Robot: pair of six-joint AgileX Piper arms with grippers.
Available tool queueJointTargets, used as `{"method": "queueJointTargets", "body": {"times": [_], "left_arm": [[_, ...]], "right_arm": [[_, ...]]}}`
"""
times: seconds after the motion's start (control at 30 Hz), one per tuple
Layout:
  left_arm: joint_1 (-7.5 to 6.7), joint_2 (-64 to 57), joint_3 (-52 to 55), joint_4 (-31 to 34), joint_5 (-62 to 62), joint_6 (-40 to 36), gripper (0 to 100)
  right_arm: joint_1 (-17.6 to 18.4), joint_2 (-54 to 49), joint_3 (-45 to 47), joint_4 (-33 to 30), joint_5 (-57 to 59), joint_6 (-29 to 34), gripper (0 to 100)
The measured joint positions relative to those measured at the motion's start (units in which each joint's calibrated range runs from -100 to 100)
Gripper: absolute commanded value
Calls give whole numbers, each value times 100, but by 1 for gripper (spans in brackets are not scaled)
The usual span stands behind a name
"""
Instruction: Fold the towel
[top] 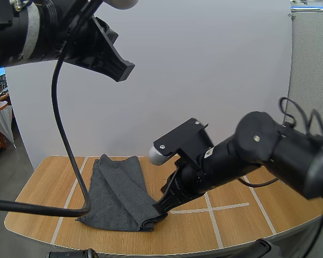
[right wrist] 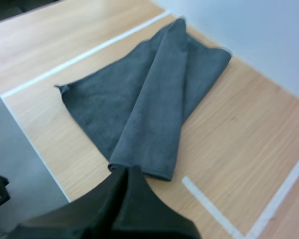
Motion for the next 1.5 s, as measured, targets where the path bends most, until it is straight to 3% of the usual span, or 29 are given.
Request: {"method": "queueJointTargets", "body": {"times": [0.27,0.43,0.87,1.17,1.5], "left_arm": [[0,0,0,0,0,0,0],[0,0,0,0,0,0,0],[0,0,0,0,0,0,0],[0,0,0,0,0,0,0],[0,0,0,0,0,0,0]], "right_arm": [[409,-1038,-16,-1322,308,984,0],[746,-1672,-514,-1973,842,1494,0],[1332,-1980,-1743,-3114,2257,2068,0],[1517,-2379,-2423,-3146,2344,2121,0],[1532,-2716,-2434,-3120,2389,2129,0]]}}
